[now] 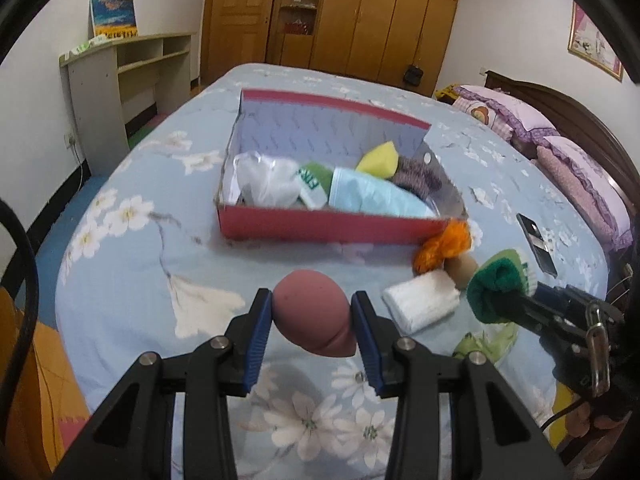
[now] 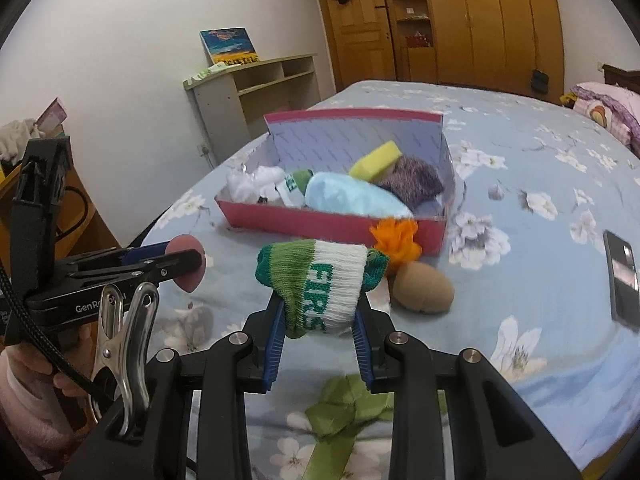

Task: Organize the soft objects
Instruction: 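Carry the green wristband and pink makeup sponge over the box with both grippers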

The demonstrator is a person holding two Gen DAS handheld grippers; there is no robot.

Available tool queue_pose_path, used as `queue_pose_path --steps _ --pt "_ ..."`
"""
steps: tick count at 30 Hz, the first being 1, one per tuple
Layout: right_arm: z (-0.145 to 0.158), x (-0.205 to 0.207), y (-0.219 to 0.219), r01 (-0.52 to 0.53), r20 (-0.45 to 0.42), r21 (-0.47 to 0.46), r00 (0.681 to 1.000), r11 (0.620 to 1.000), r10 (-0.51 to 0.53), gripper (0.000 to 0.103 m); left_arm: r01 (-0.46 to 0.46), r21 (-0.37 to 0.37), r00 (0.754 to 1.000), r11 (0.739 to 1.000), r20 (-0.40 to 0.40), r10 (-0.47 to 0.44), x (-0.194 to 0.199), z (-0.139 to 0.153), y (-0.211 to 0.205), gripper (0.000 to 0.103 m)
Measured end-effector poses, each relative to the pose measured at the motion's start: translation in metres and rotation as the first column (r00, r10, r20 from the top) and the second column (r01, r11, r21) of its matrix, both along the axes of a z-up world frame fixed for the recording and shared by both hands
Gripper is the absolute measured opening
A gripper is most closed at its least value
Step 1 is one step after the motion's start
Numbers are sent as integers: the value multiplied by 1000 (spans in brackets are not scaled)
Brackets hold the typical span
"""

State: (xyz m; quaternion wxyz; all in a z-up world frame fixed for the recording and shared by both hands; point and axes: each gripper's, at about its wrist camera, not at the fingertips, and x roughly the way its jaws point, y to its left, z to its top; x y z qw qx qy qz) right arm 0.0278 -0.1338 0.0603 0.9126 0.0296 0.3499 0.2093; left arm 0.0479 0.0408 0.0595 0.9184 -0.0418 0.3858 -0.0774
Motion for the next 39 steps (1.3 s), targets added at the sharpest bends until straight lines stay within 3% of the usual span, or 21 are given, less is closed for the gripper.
queue_pose_path --steps 3,9,15,39 --pt "7 9 -1 -4 8 1 1000 1000 4 31 6 9 1000 1000 19 -6 8 8 -2 42" --pt "21 27 -3 1 36 1 999 1000 -1 31 14 -43 1000 999 11 -14 29 19 3 42" --pt "28 48 -3 5 48 19 999 1000 -6 31 0 -34 1000 999 25 1 51 25 5 42" --pt "16 109 -6 34 21 7 999 999 -34 31 33 25 999 999 19 -33 113 11 -20 42"
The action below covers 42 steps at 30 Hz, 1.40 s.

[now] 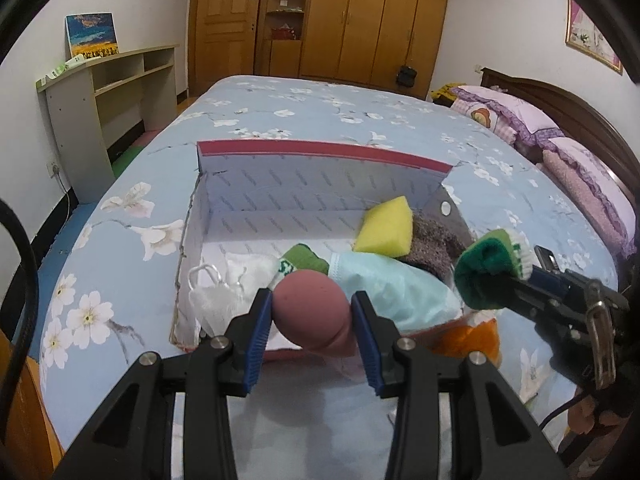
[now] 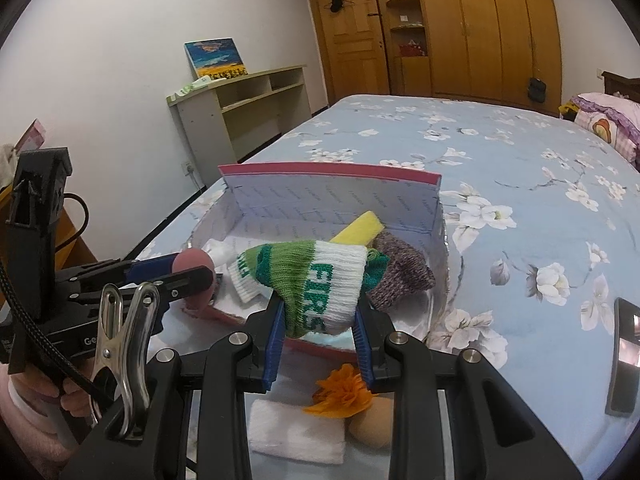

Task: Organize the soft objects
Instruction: 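Carry the green wristband and pink makeup sponge over the box with both grippers, then open both grippers to release the wristband and pink sponge into the box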

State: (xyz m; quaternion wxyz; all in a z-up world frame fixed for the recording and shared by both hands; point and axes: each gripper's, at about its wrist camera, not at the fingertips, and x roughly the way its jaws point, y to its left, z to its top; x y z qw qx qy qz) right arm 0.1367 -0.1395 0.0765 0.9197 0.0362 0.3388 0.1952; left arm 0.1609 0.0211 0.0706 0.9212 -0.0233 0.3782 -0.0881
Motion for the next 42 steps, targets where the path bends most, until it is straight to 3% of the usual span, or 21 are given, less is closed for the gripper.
queue_pose_path --steps 9,16,30,42 --pt "7 32 -1 20 12 -21 1000 1000 -19 31 2 31 1000 1000 -14 -1 17 -14 -6 42" --pt "6 65 17 -26 2 3 1000 1000 26 31 -9 32 1000 999 -22 10 28 -26 -5 43" --pt "-33 126 57 -95 -55 -55 994 994 92 31 -7 31 999 999 -38 8 33 -45 -5 43" --pt "-45 135 57 -94 -75 -71 993 993 88 36 -1 24 999 1000 -51 2 36 -46 -4 45"
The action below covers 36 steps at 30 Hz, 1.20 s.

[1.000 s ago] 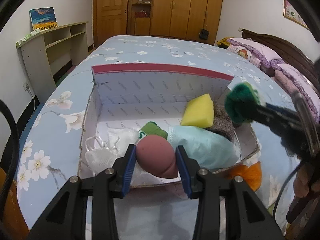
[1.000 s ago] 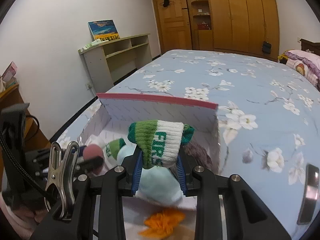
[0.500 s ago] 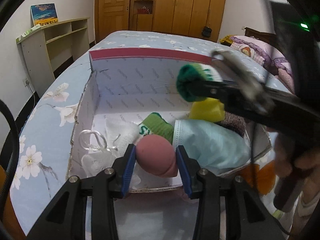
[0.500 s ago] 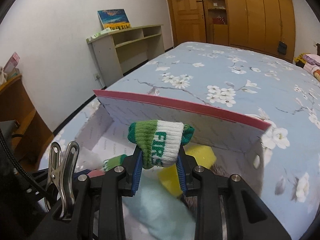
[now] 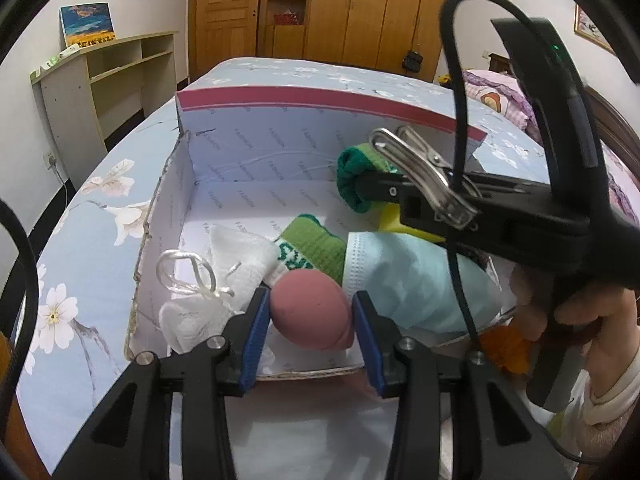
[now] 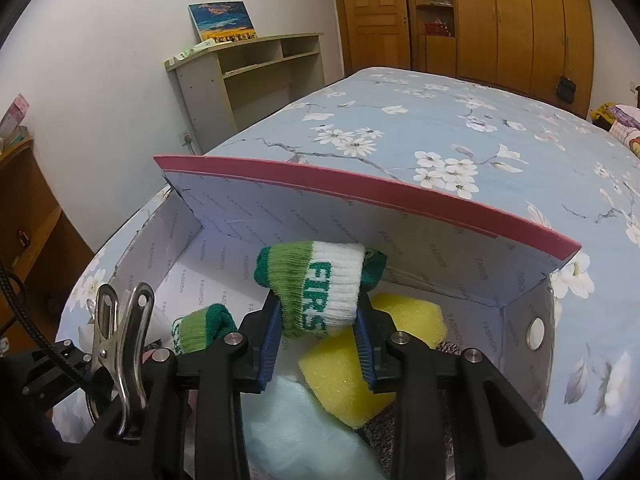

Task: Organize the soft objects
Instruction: 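Open both grippers to release the wristband and pink sponge into the box, then grasp the white folded cloth with the left gripper while the right grasps the tan egg sponge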

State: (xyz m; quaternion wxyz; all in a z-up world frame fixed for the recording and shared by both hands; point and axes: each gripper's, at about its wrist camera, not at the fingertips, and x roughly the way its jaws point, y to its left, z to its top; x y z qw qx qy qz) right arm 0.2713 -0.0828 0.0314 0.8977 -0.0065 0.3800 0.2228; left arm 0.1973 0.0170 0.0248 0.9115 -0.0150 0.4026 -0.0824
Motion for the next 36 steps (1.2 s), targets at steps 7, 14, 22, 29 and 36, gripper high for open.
queue_pose_path --steps 7,14,22,29,36 --pt "2 -2 -1 0 9 22 1000 1000 -1 45 8 -15 1000 1000 -4 -9 -4 1 1 54" --pt "8 -3 -11 17 10 81 1000 997 -18 53 5 -13 1000 1000 10 -5 -12 6 2 56" --pt "33 -22 -17 9 51 87 999 996 -14 57 -12 -7 1000 1000 20 12 -28 15 4 57" --pt "46 -56 -23 -1 74 45 997 999 -2 57 0 -13 1000 1000 22 0 -45 23 1 57" --pt "52 -94 -45 40 67 23 997 999 -41 57 8 -19 1000 1000 24 -8 -61 29 -3 57"
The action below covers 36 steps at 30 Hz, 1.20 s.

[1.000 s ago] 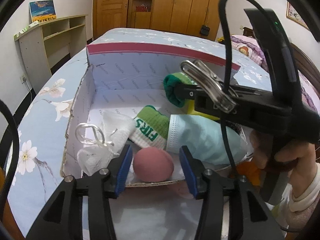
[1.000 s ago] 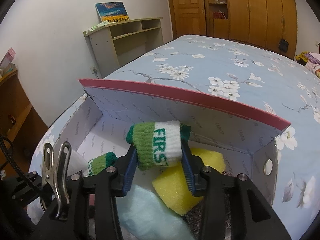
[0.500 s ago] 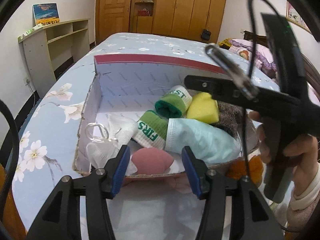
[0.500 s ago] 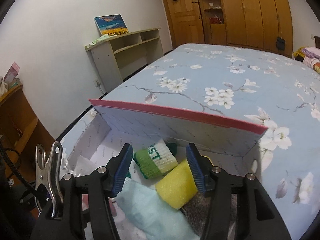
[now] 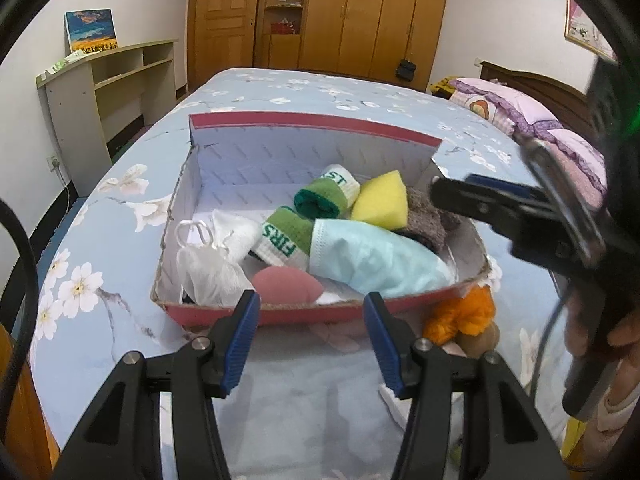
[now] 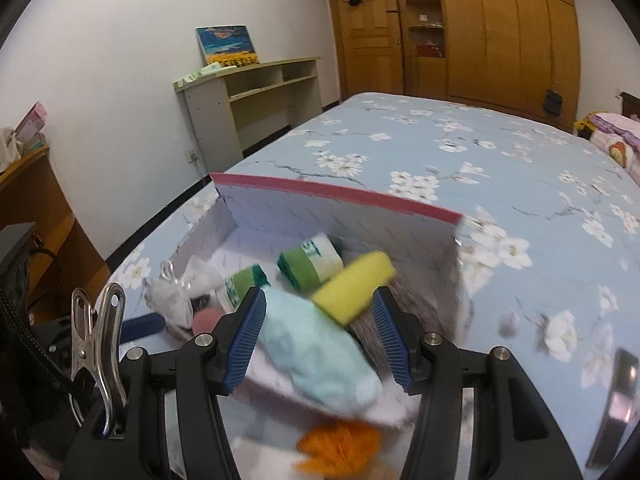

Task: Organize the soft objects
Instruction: 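Grasp the white folded cloth with the left gripper while the right grasps the tan egg sponge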

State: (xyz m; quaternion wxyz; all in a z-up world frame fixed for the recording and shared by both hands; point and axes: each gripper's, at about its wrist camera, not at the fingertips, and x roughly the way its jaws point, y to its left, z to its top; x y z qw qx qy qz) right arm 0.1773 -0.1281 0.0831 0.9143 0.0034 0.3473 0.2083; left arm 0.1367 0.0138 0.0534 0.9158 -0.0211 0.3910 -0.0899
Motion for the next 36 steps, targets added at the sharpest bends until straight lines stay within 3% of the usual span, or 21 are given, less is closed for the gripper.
queue_pose_path --steps 10,20,31,36 --pt "-25 -52 -34 63 -61 -18 996 998 -64 57 70 4 997 998 -32 -70 -20 -10 -21 57" --pt "-49 -75 -61 117 -103 -23 988 993 -119 57 145 -1 985 989 -98 -144 -27 -32 -46 63" --pt "-66 -84 -73 138 -129 0 982 990 -137 57 293 103 950 951 -144 -277 -37 -58 -79 64" --pt "-70 -86 -76 136 -131 -5 982 991 -136 57 285 105 950 953 -161 -267 -33 -70 -85 67"
